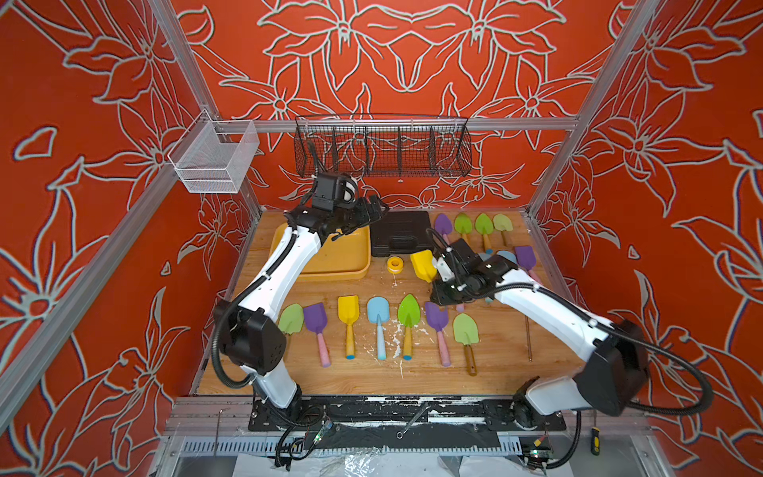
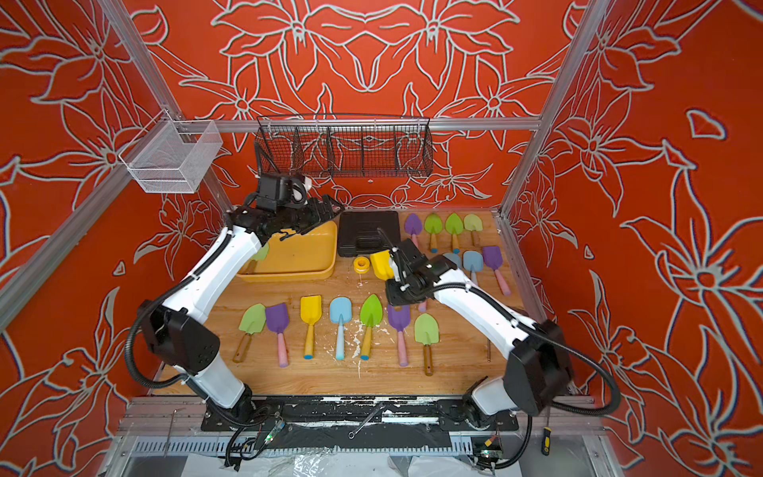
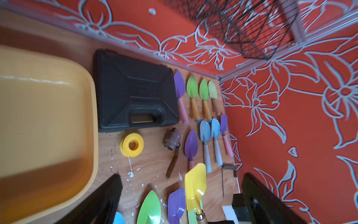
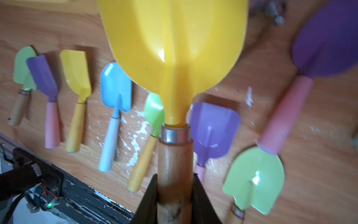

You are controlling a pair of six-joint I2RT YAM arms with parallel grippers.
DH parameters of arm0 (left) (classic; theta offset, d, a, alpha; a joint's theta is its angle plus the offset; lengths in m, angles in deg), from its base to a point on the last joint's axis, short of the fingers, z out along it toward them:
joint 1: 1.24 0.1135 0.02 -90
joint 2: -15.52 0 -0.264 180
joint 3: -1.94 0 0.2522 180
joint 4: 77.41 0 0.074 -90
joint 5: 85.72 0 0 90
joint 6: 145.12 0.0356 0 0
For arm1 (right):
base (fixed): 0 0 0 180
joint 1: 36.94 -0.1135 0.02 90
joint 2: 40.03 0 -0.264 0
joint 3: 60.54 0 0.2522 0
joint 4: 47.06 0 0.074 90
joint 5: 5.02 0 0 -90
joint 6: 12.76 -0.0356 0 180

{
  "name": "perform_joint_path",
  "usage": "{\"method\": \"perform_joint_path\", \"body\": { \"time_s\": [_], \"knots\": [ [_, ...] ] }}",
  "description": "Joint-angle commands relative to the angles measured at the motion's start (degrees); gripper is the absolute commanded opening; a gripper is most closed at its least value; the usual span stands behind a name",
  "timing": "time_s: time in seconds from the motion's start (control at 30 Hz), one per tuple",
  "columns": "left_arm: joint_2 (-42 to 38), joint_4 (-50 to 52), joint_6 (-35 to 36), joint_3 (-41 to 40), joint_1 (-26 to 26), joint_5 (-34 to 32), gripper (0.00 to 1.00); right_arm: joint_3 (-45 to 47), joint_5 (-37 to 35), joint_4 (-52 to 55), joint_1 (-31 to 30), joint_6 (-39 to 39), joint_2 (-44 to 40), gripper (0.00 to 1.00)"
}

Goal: Take the shovel out of the storage box
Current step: Place the shovel at the center of the board.

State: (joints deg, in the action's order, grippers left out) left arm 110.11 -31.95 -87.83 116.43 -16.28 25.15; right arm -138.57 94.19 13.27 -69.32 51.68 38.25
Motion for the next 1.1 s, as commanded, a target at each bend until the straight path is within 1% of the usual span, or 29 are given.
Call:
{"method": "perform_joint_path", "body": {
  "time_s": [0.0, 0.1, 0.2, 0.27, 0.4, 0.63, 0.8, 1.07],
  "knots": [
    [-5.02, -2.47, 2.96, 1.71, 0.29, -0.24, 0.97, 9.86, -4.43, 3.66, 3.78, -4.27, -10.59, 0.0],
    [-5.78, -3.15, 3.15, 1.37, 0.44, 1.24, 0.97, 16.59, -6.3, 6.31, 7.07, -4.5, -19.2, 0.0],
    [-5.64, -3.4, 3.15, 1.45, 0.55, 2.18, 0.97, 18.96, -6.79, 9.9, 9.78, -3.39, -21.81, 0.0],
    [-5.55, -3.79, 3.39, 1.16, 0.72, 2.22, 0.97, 19.29, -6.65, 11.62, 10.81, -3.17, -20.96, 0.0],
    [-5.46, -4.69, 3.34, 0.53, 1.26, 2.84, 0.97, 19.7, -7.09, 12.71, 11.02, -4.77, -18.07, 0.0],
    [-6.04, -7.65, 2.91, -2.22, 1.95, 4.15, 0.97, 18.18, -10.17, 17.1, 11.11, -6.81, -10.96, 0.0],
    [-6.76, -9.17, 2.54, -4.27, 3.0, 5.46, 0.97, 17.65, -12.05, 18.69, 11.11, -8.23, -7.98, 0.0],
    [-8.11, -10.89, 1.68, -7.94, 4.74, 6.82, 0.97, 17.44, -12.57, 17.56, 11.77, -6.57, -2.44, 0.0]
  ]
}}
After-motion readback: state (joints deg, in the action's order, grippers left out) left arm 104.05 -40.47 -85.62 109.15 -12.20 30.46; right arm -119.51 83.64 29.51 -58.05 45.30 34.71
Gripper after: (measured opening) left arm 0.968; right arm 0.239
